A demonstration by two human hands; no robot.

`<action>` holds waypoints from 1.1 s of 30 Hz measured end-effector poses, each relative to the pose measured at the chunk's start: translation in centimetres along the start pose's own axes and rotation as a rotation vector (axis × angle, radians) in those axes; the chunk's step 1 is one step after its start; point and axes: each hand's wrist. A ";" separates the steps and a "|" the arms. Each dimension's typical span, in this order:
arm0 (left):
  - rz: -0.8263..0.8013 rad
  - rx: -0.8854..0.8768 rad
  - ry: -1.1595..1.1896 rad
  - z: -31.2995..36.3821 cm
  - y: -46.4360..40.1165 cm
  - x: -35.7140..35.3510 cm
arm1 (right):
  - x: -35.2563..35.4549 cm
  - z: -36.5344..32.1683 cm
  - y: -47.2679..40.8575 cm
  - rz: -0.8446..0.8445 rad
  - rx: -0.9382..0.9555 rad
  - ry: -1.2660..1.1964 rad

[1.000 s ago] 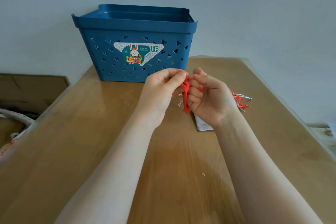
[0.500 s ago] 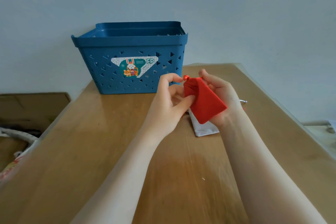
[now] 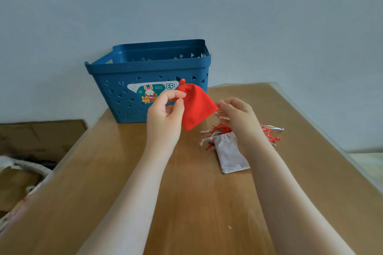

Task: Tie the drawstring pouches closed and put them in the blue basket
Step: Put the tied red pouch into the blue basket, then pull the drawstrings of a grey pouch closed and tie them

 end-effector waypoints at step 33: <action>-0.473 -0.605 -0.719 -2.0 -6.0 -0.3 | 2.8 1.6 -5.1 -0.378 0.152 1.116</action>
Point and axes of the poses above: each hand's wrist, its own y-axis away from the middle knuckle, its own x-axis out of the back of the hand, z = x × y, and after that the axes turned 2 degrees about -x, right-handed
